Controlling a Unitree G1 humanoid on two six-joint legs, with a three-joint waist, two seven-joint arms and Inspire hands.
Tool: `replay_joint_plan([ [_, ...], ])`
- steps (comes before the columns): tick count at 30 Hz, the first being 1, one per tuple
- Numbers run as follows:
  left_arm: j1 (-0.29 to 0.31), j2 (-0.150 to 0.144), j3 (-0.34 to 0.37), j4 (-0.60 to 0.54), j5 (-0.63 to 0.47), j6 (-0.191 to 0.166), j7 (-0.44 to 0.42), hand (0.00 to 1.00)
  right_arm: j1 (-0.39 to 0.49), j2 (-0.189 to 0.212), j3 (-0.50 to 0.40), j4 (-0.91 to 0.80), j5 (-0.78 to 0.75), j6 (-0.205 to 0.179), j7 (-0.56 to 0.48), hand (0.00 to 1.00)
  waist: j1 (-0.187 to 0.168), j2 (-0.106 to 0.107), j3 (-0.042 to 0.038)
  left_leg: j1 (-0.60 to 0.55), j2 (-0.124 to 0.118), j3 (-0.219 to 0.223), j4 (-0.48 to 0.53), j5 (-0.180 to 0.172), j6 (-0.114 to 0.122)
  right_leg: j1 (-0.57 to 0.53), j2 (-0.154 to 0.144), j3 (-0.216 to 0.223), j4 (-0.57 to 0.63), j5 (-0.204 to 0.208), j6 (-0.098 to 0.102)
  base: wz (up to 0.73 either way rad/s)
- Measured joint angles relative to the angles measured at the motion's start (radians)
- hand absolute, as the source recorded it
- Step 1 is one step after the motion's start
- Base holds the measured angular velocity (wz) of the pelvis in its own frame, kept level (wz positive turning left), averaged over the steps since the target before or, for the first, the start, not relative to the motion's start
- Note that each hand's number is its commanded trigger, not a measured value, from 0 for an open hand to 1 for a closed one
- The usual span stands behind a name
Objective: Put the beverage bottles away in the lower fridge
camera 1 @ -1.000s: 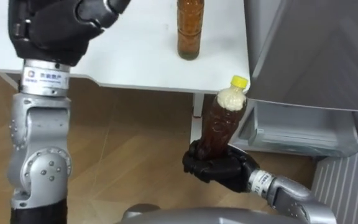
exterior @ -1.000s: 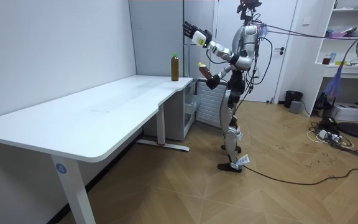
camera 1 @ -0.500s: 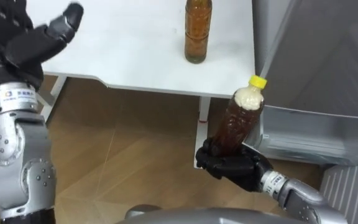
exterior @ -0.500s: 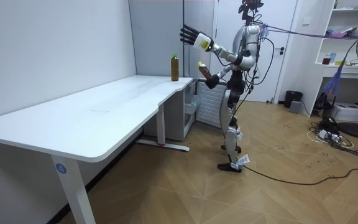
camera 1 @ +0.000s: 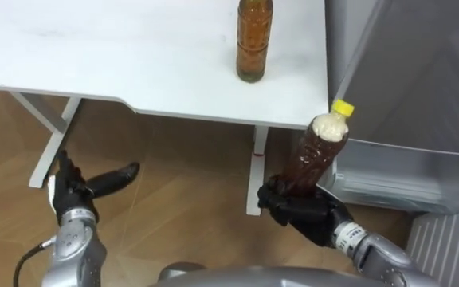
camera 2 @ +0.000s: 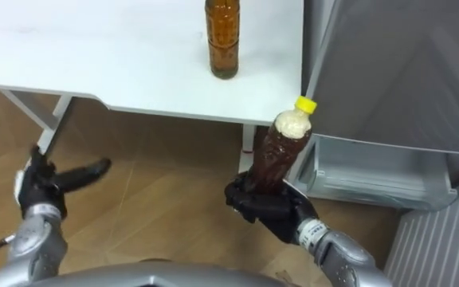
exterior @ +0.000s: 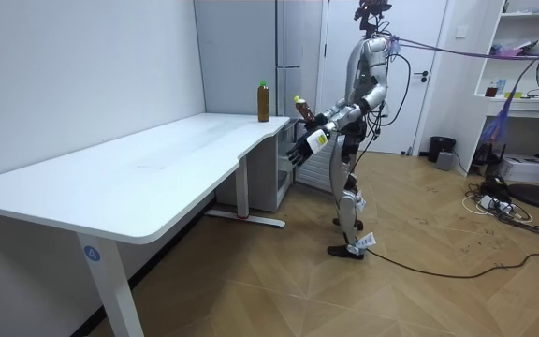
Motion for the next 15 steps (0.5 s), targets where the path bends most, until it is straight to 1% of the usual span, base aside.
replay_joint_plan([
  [2,0.001,0.000,-0.019,0.057,-0.002,0.014,-0.017,0.00,-0.001,0.000,-0.001,0.013,0.033,0.001,-0.031,1.00,-0.005,0.000,-0.0007,0.003,0.000,0.001,0.000,0.000,0.000,0.004,0.000,-0.001,0.001,0.000,0.000,0.00],
  [3,0.000,-0.001,-0.024,0.087,-0.009,0.016,-0.027,0.00,-0.002,0.000,-0.002,0.017,0.041,0.001,-0.044,1.00,-0.007,0.001,-0.0009,0.004,0.000,0.002,-0.001,0.000,0.000,0.004,0.000,-0.001,0.001,0.000,0.000,0.00],
  [5,-0.003,-0.001,-0.040,0.194,-0.036,0.032,-0.060,0.00,-0.003,-0.001,-0.002,0.025,0.079,0.001,-0.086,1.00,-0.026,0.009,-0.0017,0.004,0.000,0.002,-0.001,0.000,0.000,0.005,0.000,-0.001,0.001,0.000,0.000,0.00],
  [6,-0.001,-0.001,-0.046,0.232,-0.053,0.046,-0.076,0.00,-0.003,-0.002,-0.002,0.025,0.090,0.001,-0.107,1.00,-0.036,0.013,-0.0007,0.004,0.000,0.003,-0.001,0.000,0.000,0.006,0.000,-0.001,0.001,0.000,0.000,0.00],
  [8,0.008,0.001,-0.061,0.265,-0.059,0.069,-0.103,0.00,-0.003,-0.005,-0.002,0.027,0.112,0.003,-0.142,1.00,-0.051,0.020,-0.0002,0.004,0.000,0.003,-0.006,0.000,0.000,0.005,0.000,-0.001,0.001,0.000,0.000,0.00],
  [11,0.009,0.001,-0.064,0.343,-0.055,0.080,-0.155,0.00,-0.013,-0.008,-0.003,0.065,0.116,0.006,-0.200,1.00,-0.064,0.025,-0.0018,0.004,0.000,0.004,-0.013,0.000,0.000,0.001,0.000,0.000,0.001,0.000,0.000,0.00],
  [14,0.010,0.001,-0.069,0.396,-0.053,0.102,-0.201,0.00,-0.013,-0.010,-0.002,0.077,0.179,0.023,-0.254,1.00,-0.079,0.027,-0.0031,-0.005,0.000,0.004,-0.009,0.000,0.000,-0.006,0.000,0.000,0.000,0.000,0.000,0.00],
  [15,0.009,0.002,-0.079,0.411,-0.034,0.110,-0.220,0.00,-0.014,-0.010,-0.002,0.077,0.209,0.023,-0.273,1.00,-0.081,0.027,-0.0045,-0.009,0.000,0.004,-0.006,0.000,0.000,-0.013,0.000,0.000,0.000,0.000,0.000,0.00],
])
